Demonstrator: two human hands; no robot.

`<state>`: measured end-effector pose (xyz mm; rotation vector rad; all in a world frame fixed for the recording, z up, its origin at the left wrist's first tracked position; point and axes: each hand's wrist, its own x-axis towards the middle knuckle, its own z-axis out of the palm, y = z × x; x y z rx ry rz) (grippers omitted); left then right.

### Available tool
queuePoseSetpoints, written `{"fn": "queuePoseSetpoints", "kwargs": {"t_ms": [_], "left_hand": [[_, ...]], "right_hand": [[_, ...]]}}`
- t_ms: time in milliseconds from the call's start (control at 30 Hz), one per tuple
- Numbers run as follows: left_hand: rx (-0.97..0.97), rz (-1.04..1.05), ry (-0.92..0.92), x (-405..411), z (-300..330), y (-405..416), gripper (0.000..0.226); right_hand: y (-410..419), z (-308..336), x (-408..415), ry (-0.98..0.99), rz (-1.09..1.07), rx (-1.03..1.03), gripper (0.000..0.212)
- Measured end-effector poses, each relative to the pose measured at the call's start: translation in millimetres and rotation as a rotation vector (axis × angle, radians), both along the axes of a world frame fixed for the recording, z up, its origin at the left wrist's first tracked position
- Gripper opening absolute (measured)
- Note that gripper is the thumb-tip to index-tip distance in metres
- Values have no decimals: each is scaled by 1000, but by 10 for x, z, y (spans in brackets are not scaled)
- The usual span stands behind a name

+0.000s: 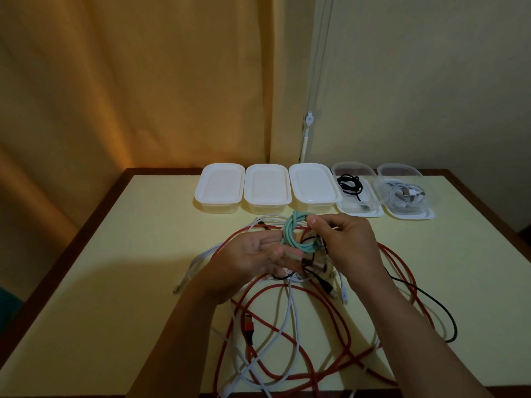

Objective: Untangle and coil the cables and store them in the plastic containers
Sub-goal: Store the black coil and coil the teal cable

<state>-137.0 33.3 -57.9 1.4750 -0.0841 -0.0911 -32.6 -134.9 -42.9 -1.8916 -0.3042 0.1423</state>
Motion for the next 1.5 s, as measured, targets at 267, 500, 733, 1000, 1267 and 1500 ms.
{"fn": "queuePoseSetpoints", "kwargs": {"t_ms": [267,500,733,1000,1267,1500], "left_hand": [[4,283,10,121,-39,-161,20],[43,445,25,169,-71,-203,15],[116,496,75,221,-89,-243,14],[92,436,65,224,-41,-356,25],[120,415,52,172,-4,-402,28],[146,375,-8,154,13,-445,17]], "right_hand": [[32,17,-44,101,39,120,18],[27,124,-91,289,156,145,24],[40,66,-90,77,176,-9,13],[117,1,-105,-39,104,-87,16],[108,47,-59,18,114,-219,20],[48,33,-30,207,193,-161,16]]}}
